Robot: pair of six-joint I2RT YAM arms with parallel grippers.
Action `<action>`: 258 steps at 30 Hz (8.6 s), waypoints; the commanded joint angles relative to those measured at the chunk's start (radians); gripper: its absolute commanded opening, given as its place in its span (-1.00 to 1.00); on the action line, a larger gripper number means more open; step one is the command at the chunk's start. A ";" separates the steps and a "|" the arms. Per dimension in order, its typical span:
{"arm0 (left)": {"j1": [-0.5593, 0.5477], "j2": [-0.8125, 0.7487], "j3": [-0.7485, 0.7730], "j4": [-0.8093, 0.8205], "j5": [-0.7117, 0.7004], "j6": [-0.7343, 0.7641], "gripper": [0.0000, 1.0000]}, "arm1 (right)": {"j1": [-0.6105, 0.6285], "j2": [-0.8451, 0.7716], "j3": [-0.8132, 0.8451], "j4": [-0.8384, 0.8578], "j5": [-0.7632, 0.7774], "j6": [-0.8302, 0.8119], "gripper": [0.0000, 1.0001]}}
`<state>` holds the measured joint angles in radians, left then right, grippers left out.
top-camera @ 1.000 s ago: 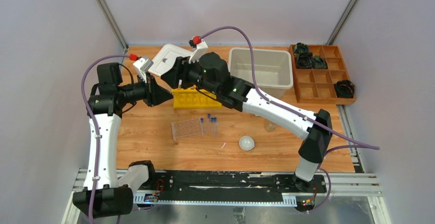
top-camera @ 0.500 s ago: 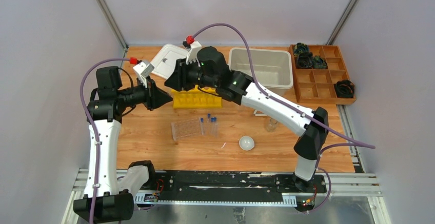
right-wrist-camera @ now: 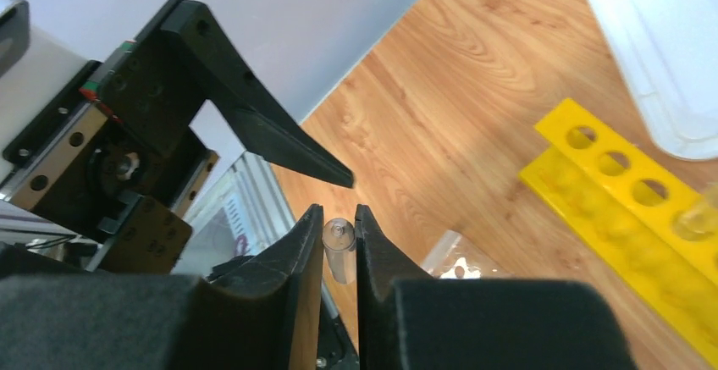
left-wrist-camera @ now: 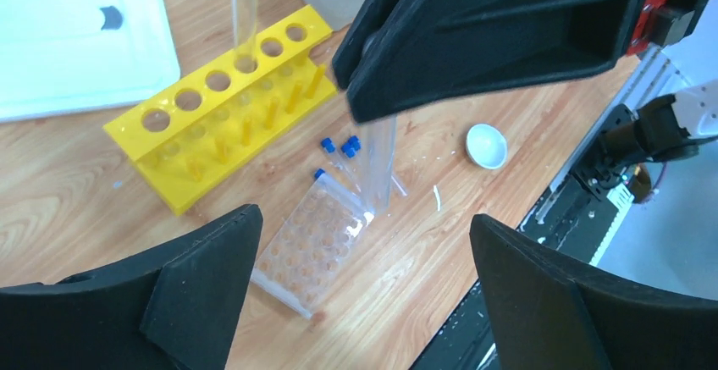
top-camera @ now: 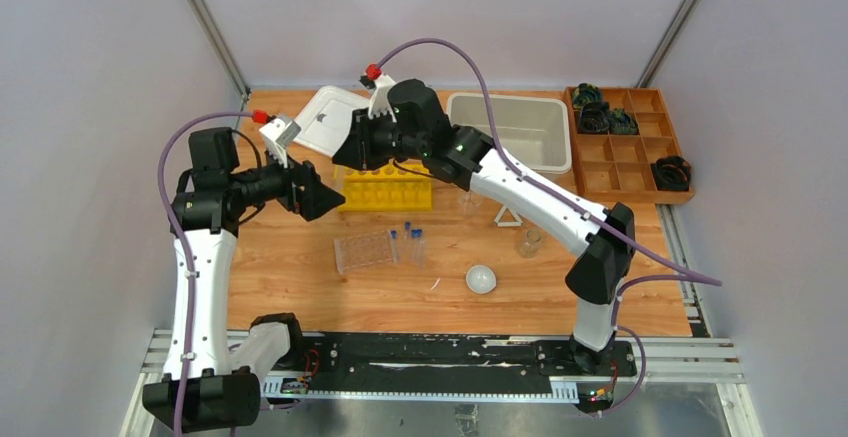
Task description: Organize the chemistry lab equipment
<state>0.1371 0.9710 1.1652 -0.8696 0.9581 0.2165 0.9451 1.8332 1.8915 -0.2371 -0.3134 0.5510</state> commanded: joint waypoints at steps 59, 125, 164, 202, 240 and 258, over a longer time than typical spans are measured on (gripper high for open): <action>0.168 0.223 0.015 -0.019 -0.301 0.006 1.00 | 0.068 0.260 -0.382 0.684 0.538 -0.532 -1.00; 0.168 0.204 0.093 -0.032 -0.236 -0.057 1.00 | 0.078 -0.134 -0.781 -0.085 0.464 0.093 -0.58; 0.168 0.152 0.075 -0.037 -0.198 -0.037 1.00 | 0.005 -0.045 -0.753 -0.094 0.511 0.115 -0.93; 0.057 0.117 0.003 -0.037 0.153 -0.013 -0.07 | 0.176 -0.140 -0.449 0.620 0.458 0.153 -1.00; 0.046 0.080 -0.001 -0.036 0.056 0.100 -0.89 | 0.052 0.054 0.064 -0.028 0.073 0.021 0.09; 0.027 0.053 -0.026 -0.035 0.070 0.106 -0.94 | 0.032 0.097 0.101 -0.025 0.085 0.022 -0.27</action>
<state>0.1726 1.0405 1.1511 -0.9146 1.0172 0.3069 0.9924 1.9064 1.9438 -0.2562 -0.2207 0.5861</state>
